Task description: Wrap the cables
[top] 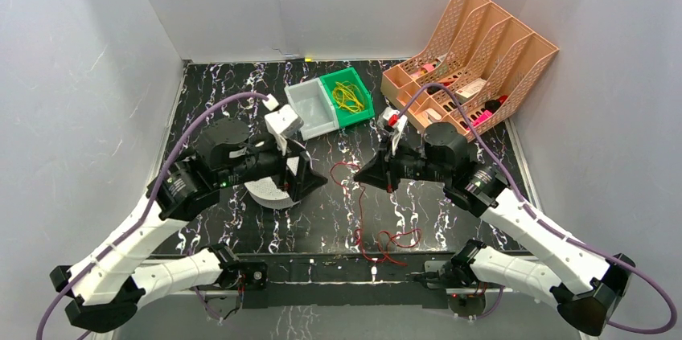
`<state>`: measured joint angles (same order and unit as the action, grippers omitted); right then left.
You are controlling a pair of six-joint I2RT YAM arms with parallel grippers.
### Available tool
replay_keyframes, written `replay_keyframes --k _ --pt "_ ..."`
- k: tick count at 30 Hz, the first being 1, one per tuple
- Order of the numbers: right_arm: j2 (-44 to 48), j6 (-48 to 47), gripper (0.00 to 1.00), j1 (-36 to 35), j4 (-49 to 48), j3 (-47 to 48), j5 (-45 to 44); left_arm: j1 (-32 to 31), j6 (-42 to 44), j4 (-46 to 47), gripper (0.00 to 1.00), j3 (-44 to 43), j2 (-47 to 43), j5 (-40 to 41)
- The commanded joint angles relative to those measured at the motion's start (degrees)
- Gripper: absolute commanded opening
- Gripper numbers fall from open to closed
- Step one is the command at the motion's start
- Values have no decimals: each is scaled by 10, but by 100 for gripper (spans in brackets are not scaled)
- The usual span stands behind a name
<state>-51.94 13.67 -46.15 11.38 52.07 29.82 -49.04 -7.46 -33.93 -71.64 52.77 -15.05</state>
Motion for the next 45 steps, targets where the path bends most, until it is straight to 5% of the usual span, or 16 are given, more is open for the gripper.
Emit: replay_keyframes --k 1,11,25,35,45 --pt "10 25 0 0 71 45 -175 -1 -2 1 95 15 -10 131" --pt "20 67 0 0 121 13 -400 -1 -9 -77 97 56 80 352" --pt "20 123 0 1 113 -58 -434 -48 -20 -101 98 75 291 515" --pt "52 188 0 3 144 -94 -541 -86 -67 -128 97 42 433 633" --pt "102 209 0 4 152 -130 -536 -86 -64 -76 78 63 468 698"
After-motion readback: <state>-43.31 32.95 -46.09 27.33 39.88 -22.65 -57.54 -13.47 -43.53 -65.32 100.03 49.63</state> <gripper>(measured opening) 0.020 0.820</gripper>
